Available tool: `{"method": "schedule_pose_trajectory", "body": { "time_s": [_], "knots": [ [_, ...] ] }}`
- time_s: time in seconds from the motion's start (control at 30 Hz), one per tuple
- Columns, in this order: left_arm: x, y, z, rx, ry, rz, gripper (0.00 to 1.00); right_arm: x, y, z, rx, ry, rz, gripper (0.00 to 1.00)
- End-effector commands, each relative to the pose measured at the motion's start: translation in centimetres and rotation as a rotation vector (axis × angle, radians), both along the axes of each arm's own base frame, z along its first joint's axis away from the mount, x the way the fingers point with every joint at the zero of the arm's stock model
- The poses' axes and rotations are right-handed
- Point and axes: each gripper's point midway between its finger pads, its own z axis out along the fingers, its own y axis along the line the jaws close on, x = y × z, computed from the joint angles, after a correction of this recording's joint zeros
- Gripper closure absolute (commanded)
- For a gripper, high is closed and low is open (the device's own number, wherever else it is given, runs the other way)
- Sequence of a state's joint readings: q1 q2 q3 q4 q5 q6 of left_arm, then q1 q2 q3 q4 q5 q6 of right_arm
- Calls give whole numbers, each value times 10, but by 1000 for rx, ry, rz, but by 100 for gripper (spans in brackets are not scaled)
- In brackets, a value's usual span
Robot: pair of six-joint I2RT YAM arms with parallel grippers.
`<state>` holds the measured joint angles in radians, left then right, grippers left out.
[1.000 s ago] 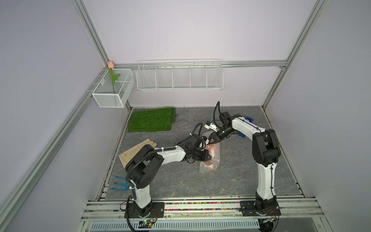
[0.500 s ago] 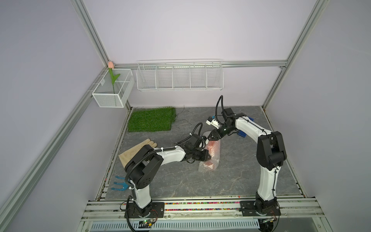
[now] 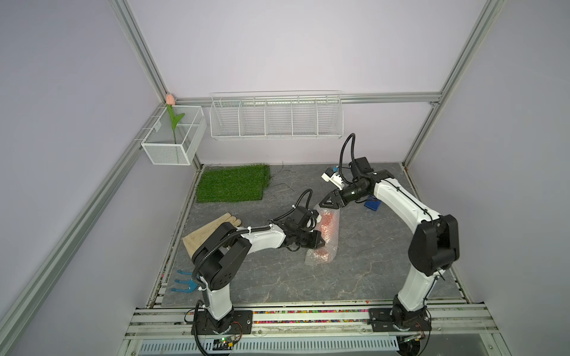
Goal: Wrap wine glasses in bubble wrap
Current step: Stick the tape on the bubble wrap.
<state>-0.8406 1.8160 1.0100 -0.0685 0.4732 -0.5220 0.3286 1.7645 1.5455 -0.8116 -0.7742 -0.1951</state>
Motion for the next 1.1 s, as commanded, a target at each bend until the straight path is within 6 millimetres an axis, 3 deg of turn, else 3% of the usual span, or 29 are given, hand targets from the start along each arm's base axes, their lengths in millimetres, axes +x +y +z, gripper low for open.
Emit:
{"method": "schedule_pose_trajectory", "body": {
  "time_s": [0.0,0.13,0.27,0.4,0.8,1.07],
  "knots": [
    [-14,17,-32,114,79,14,87,-25,-9,1,24,120,-93,53],
    [-13,16,-33,115,79,14,87,-50,-19,-13,23,179,-156,56],
    [-13,15,-36,111,86,13,87,-66,-22,-43,-13,231,-185,60],
    [-13,13,-37,112,91,8,88,-55,-23,-63,-38,233,-224,65],
    [-12,13,-34,117,86,7,87,-15,-21,-93,-64,243,-282,67],
    [-13,15,-35,123,89,10,87,-5,-15,-96,-49,268,-279,67]
  ]
}}
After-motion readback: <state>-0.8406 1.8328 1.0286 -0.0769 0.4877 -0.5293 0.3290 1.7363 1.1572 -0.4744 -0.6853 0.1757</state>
